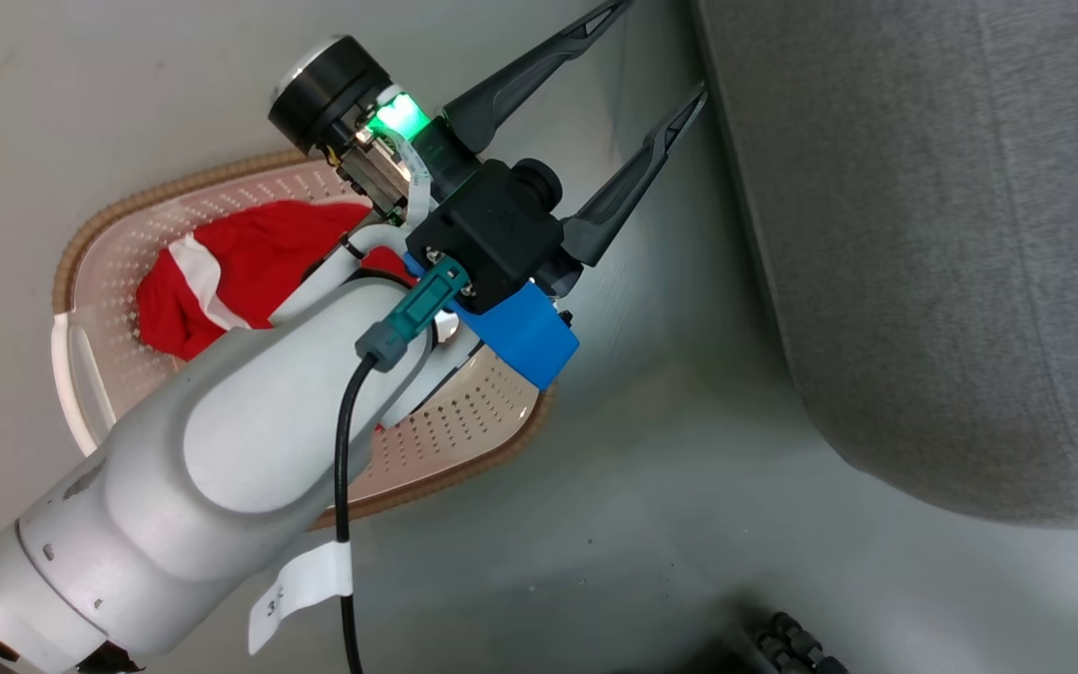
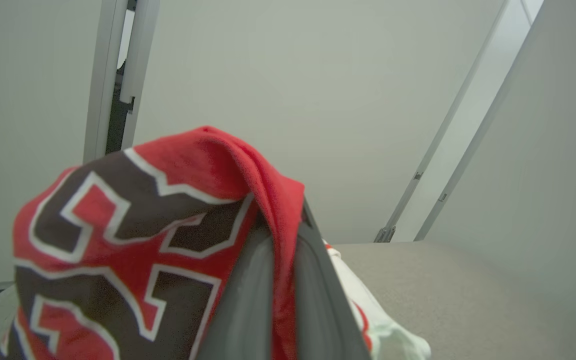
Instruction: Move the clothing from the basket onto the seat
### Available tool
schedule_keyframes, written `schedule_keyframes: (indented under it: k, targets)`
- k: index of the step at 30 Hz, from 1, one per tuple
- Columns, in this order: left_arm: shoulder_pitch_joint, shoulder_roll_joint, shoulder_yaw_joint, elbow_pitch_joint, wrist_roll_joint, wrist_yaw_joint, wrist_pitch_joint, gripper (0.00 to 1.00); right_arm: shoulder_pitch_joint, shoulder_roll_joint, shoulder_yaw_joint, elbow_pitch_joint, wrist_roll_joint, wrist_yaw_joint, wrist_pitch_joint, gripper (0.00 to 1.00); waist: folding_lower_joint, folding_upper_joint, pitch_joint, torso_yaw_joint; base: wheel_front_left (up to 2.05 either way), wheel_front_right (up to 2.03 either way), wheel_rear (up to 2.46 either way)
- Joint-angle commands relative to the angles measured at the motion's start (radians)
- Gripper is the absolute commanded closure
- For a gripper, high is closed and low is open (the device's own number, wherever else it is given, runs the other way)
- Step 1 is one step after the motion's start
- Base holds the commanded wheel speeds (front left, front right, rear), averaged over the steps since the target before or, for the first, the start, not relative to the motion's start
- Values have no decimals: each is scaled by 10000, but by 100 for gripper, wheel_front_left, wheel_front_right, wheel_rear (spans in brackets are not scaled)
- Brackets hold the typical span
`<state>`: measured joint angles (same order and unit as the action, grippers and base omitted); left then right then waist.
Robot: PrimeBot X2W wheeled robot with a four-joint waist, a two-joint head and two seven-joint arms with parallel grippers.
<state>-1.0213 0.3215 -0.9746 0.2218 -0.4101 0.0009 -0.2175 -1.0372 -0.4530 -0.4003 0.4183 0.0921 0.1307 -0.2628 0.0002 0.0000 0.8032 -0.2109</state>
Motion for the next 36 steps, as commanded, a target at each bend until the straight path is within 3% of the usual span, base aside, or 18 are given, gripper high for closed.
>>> schedule_keyframes:
  k: [1, 11, 12, 13, 14, 20, 25, 30, 36]
  targets:
    - [-150, 71, 14, -29, 66, 26, -30, 0, 13, -133, 107, 532, -130, 1, -22, 100, -2, 0, 336, 150, 0, 0, 0]
    - [-16, 159, 5, 39, 3, 130, -136, 0, 232, 66, 415, 3052, -77, 1, -19, 100, -2, 0, 459, 245, 0, 0, 0]
    - [-11, 144, 5, 47, -2, 144, -137, 0, 216, 106, 442, 3085, 79, 1, -20, 95, -2, 0, 431, 255, 0, 0, 0]
    - [-5, 117, 3, 46, 9, 164, -162, 0, 266, 147, 479, 3104, 246, 1, -19, 33, -2, 0, 385, 275, 0, 0, 0]
    - [5, 69, 31, 25, 1, 191, -200, 0, 379, 47, 504, 2951, 303, 1, -20, 0, -2, 0, 336, 309, 0, 0, 0]
    - [370, -45, 164, 137, -138, 266, -388, 0, 1900, 167, 190, 1166, 345, 1, -20, 0, -2, 0, -314, 383, 0, 0, 0]
    - [957, -123, 478, 281, -313, 408, -474, 0, 3228, 733, 151, -682, 346, 1, -20, 0, -2, 0, -1251, 385, 0, 0, 0]
    - [1776, -253, 1135, 60, -326, 529, -482, 0, 4341, 1380, 851, -2301, 158, 1, -17, 0, -2, 0, -2230, 524, 0, 0, 0]
    - [3091, -375, 2340, -223, -250, 550, -486, 0, 5339, 1970, 2110, -3233, 52, 1, -17, 0, -2, 0, -3398, 805, 0, 0, 0]
